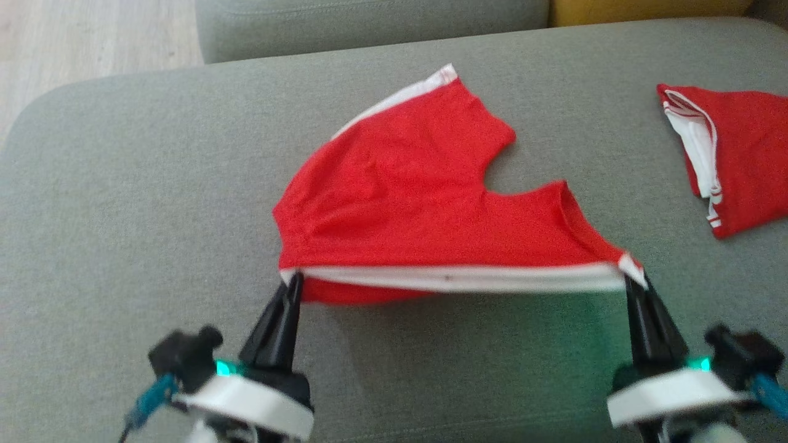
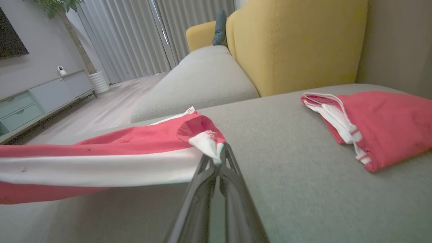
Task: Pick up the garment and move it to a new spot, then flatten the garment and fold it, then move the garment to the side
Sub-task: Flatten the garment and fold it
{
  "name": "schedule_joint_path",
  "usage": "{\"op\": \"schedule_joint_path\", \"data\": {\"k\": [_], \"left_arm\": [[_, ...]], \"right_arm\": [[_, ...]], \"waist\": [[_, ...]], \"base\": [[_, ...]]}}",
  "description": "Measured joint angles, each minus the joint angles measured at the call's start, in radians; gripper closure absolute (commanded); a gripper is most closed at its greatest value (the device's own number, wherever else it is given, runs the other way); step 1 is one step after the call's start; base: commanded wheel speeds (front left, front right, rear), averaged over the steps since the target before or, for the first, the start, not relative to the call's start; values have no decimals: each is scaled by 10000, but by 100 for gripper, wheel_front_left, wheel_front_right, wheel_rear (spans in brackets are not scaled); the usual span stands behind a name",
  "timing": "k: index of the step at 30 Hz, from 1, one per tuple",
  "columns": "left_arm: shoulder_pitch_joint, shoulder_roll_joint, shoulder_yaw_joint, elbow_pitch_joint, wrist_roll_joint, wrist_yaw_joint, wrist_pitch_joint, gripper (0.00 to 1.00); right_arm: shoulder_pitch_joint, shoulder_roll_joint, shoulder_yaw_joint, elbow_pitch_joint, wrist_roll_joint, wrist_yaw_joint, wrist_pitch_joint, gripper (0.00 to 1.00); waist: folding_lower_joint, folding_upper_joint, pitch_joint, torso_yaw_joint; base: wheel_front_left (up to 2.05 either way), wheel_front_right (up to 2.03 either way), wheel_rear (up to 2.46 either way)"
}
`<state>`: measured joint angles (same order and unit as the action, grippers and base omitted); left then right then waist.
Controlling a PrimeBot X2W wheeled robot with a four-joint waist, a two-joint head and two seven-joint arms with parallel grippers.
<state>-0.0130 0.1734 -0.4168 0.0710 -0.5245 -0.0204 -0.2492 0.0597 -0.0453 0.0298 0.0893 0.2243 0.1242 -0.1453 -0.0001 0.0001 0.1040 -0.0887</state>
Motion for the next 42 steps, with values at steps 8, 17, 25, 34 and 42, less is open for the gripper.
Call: {"op": "schedule_joint_path", "data": {"k": [8,17,25,34,42], "left_arm": [[1668,105,-263,-1214,-234,405,360,100],[1049,-192,-407,-813,-683,278,631,100],[-847,-441,-6,115,-945,192,732,100],[-2830,-865,144,1574,-1223,219,1009,100],[-4148,-1269,-58,2813,-1971,479,1175,100]], "right_arm": [[1934,25,-92,-1494,414,0,817,100],[924,25,-165,-589,675,0,838,100],[-1115,23,-466,268,523,0,855,100],[-4549,-6,-512,2148,-389,0,1289,100],[-6845,-36,-955,4608,-1340,0,1532,100]], "waist": [[0,0,115,-74],[0,0,511,292],[0,0,989,615],[1,0,1752,960],[2,-1,2402,1712]], "base": [[0,0,0],[0,0,0],[0,0,0],[0,0,0],[0,0,0]]}}
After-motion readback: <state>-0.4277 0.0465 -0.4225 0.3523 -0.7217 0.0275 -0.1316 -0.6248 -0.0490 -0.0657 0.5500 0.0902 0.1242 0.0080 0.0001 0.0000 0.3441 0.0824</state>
